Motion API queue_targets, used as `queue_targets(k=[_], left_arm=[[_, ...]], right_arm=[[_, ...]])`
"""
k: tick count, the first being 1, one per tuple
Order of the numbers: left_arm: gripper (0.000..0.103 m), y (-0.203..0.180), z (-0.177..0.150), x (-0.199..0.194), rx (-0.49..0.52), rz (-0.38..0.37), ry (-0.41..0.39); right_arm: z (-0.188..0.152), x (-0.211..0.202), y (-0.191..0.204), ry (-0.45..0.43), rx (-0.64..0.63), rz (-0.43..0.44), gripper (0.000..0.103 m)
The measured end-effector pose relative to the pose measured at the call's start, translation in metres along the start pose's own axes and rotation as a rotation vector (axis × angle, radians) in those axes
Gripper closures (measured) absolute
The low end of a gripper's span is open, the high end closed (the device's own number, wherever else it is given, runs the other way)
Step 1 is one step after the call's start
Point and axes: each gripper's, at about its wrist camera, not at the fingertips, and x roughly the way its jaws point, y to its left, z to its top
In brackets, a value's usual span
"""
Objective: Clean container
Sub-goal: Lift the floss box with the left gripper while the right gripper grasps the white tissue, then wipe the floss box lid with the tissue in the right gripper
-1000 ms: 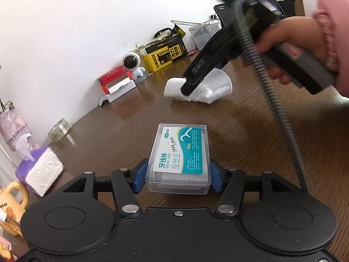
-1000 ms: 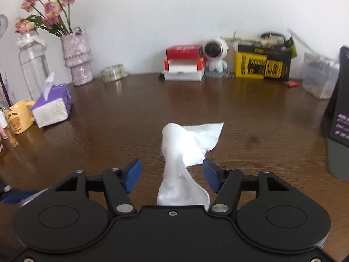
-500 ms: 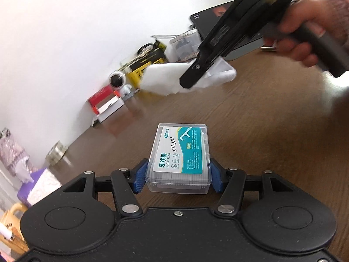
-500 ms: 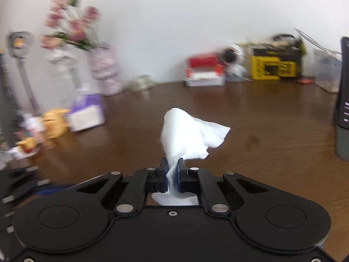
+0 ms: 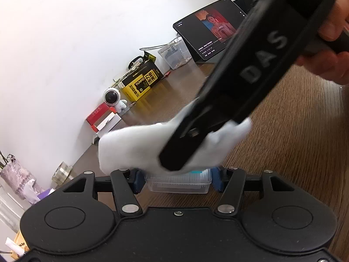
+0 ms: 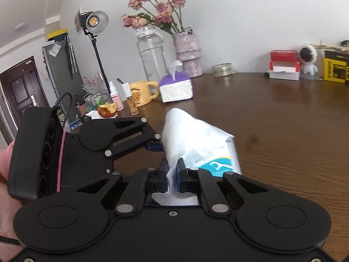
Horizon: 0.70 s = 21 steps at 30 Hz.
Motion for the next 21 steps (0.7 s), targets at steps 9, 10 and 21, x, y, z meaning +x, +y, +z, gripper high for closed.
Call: queue_targets(k=[9, 10, 21], left_arm=[[0.046, 0.003, -0.002, 0.002, 0.005, 0.002, -0.001], [0.046, 0.004, -0.003, 0.002, 0.006, 0.001, -0.001], [0.045, -0.002, 0.004, 0.014, 0.042, 0.024, -0.008]], right_arm=[[-0.008, 0.01, 0.0, 0.029, -0.007, -0.025, 0.096], [-0.011, 0.009, 0.0, 0.036, -0.007, -0.03, 0.096], [0.003, 0.017, -0.001, -0.018, -0.008, -0.072, 0.096]])
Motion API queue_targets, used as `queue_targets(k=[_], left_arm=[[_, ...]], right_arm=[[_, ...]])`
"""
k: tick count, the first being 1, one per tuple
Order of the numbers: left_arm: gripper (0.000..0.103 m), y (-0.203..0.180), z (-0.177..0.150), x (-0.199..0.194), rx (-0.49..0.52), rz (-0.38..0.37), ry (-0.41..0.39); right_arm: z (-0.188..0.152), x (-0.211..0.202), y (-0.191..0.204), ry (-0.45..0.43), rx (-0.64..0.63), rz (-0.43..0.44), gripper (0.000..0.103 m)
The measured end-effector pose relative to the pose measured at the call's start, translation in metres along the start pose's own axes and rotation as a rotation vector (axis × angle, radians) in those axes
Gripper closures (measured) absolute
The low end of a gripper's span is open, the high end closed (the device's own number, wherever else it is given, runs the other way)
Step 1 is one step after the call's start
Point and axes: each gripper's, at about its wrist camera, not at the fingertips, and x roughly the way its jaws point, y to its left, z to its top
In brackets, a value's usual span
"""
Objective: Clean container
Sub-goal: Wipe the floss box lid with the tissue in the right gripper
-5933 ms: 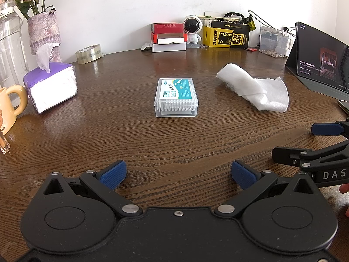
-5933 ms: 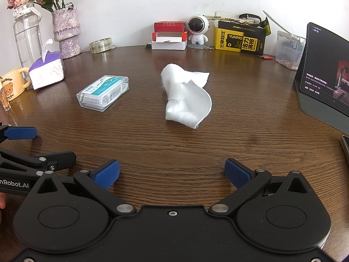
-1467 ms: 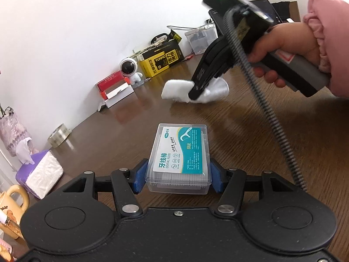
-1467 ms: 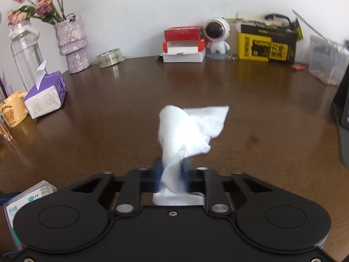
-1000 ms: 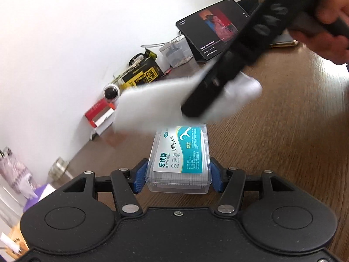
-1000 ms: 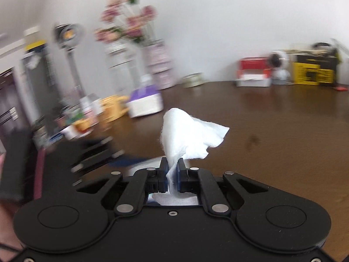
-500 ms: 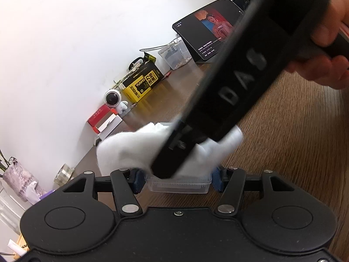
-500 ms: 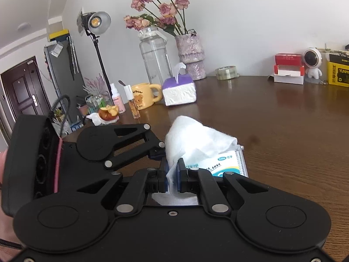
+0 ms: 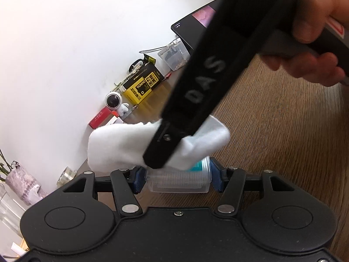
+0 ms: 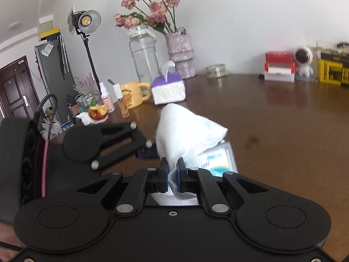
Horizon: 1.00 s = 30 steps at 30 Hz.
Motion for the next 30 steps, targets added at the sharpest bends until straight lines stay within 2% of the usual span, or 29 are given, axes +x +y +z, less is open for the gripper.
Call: queue_targets(k=[6, 9, 17, 23, 30], left_arm=[[0.045, 0.004, 0.001, 0.008, -0.015, -0.012, 0.003], [0.045, 0.001, 0.0, 0.01, 0.009, -0.008, -0.008], [0.045, 0.003, 0.004, 0.024, 0.009, -0.002, -0.003], [0.045, 0.002, 0.006, 0.034, 0.02, 0.006, -0.005], [0.045, 0.002, 0.009, 0.047, 0.024, 0.011, -0.004]], right_arm=[[-0.008, -0.002, 0.005, -0.01, 0.002, -0.037, 0.096], [-0.013, -0.005, 0.008, -0.005, -0.006, -0.043, 0.096], [0.001, 0.002, 0.018, 0.004, -0.079, -0.072, 0.096], [-0.011, -0.006, 0.017, 0.009, -0.066, -0.085, 0.096], [0.0, 0.002, 0.021, -0.01, -0.091, -0.105, 0.096]])
